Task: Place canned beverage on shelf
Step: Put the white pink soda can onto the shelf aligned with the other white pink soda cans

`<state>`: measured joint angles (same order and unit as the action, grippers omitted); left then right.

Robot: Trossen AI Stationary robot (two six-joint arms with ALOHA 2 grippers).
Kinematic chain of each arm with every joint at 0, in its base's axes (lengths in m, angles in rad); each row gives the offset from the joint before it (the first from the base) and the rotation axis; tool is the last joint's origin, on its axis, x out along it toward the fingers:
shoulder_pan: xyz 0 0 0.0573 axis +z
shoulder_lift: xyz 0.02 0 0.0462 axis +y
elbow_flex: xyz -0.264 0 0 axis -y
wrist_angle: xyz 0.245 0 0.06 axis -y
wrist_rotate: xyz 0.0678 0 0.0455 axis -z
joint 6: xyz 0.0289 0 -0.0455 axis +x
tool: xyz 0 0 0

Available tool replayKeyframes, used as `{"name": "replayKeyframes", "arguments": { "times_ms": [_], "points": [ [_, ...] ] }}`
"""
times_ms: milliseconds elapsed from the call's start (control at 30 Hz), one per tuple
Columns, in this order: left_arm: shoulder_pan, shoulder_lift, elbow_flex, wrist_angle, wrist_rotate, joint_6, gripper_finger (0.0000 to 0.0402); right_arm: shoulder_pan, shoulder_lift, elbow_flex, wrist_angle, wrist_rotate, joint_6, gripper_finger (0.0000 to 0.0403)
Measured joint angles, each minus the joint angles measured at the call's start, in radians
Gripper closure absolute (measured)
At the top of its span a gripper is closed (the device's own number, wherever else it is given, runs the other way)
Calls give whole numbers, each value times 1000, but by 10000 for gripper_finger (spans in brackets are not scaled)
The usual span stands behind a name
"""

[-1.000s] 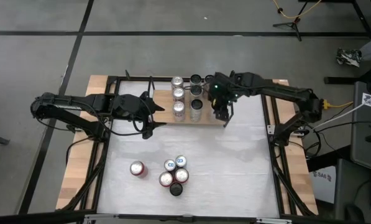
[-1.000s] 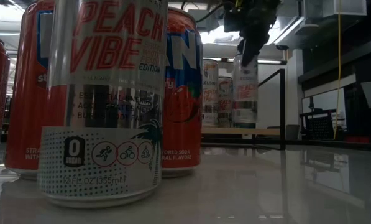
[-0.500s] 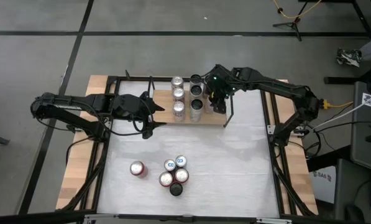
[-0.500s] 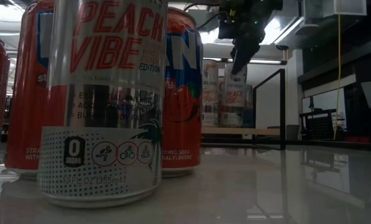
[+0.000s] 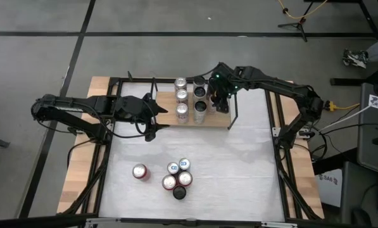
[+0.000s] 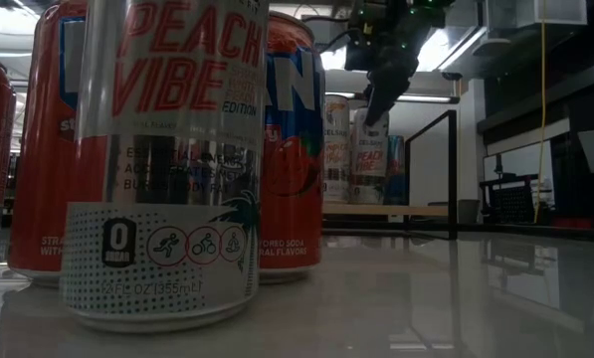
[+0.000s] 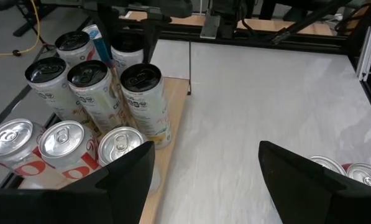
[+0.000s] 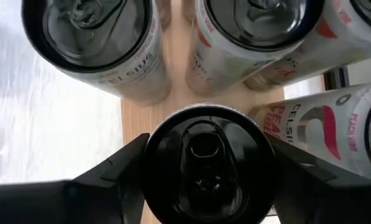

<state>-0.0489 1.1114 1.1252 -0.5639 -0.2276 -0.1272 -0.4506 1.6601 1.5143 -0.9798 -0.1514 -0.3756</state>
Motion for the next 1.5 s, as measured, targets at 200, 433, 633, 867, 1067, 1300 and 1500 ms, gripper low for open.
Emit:
{"name": "replayKeyframes", "arguments": {
  "times_ms": [200, 433, 633, 867, 1067, 1300, 1500],
  "points": [
    [0, 0, 0, 0, 0, 0, 122, -9, 1, 0, 0, -8, 0, 150],
    [0, 0, 0, 0, 0, 0, 122, -9, 3, -2, 29, 0, 0, 150],
    [0, 0, 0, 0, 0, 0, 122, -9, 5, -3, 45, 2, 0, 150],
    [0, 0, 0, 0, 0, 0, 122, -9, 5, -1, 35, 2, 1, 150],
    [0, 0, 0, 0, 0, 0, 122, -9, 9, 35, -17, 7, 3, 150],
    [0, 0, 0, 0, 0, 0, 122, -8, 14, 42, -18, 7, 3, 150],
    [0, 0, 0, 0, 0, 0, 122, -8, 14, 35, -26, 9, 4, 150]
  ]
}}
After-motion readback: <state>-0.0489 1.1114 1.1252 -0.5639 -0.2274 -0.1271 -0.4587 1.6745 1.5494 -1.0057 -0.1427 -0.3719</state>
